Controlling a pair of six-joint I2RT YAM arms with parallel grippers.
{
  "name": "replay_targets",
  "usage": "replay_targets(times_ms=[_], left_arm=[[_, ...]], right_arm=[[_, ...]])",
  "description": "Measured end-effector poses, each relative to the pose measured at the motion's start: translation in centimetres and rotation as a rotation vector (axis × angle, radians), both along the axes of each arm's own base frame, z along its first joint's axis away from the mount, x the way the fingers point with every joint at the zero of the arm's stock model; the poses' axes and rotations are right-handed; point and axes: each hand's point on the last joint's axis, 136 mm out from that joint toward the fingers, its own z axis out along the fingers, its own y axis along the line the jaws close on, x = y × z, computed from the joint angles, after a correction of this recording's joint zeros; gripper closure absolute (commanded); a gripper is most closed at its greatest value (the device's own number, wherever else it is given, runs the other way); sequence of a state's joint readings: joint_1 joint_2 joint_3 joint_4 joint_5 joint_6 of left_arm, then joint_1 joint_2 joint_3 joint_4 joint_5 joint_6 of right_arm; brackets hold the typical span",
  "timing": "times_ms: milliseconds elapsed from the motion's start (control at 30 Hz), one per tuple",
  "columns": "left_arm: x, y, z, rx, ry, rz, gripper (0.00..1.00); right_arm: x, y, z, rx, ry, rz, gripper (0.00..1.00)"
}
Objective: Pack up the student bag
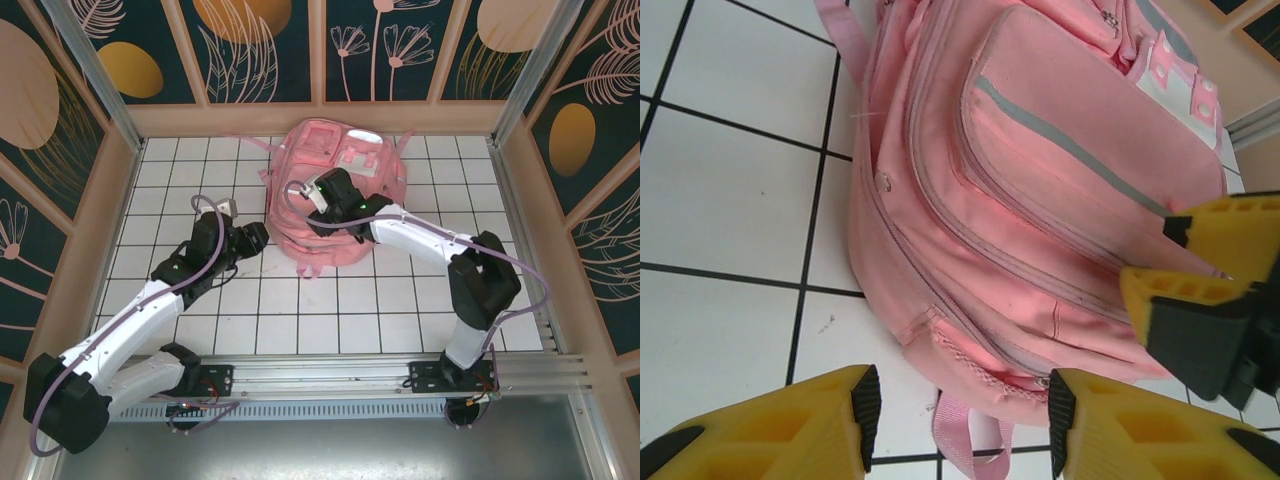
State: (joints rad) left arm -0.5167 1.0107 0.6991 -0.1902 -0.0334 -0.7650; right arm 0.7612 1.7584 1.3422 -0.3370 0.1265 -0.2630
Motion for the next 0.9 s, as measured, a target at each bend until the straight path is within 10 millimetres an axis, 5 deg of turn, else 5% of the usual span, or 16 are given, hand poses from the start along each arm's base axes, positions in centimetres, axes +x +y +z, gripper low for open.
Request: replay_targets(times_ms=[500, 567, 700, 900], left_arm=[[-0.6, -0.8, -2.1, -0.012, 0.061, -0.044, 0.50], [-0.6, -0.8, -2.3, -0.013, 0.064, -0.044, 0.50], [-0.6, -1.0, -2.5, -0.016, 0.069, -0.050, 0.50], [-0.7, -1.2, -3.0, -0.012, 0.084, -0.063, 0.50]], right_arm=[[1.4, -0.2, -1.8, -0.130, -0.049, 0.013, 0.46], [1.6, -0.4, -2.3, -0.157, -0.059, 0.006, 0.56], [2.2, -0.2, -3.4, -0.193, -0.060, -0.009, 0.96], [3.4, 0.0, -1.7, -0.144, -0.078, -0.042, 1.00]])
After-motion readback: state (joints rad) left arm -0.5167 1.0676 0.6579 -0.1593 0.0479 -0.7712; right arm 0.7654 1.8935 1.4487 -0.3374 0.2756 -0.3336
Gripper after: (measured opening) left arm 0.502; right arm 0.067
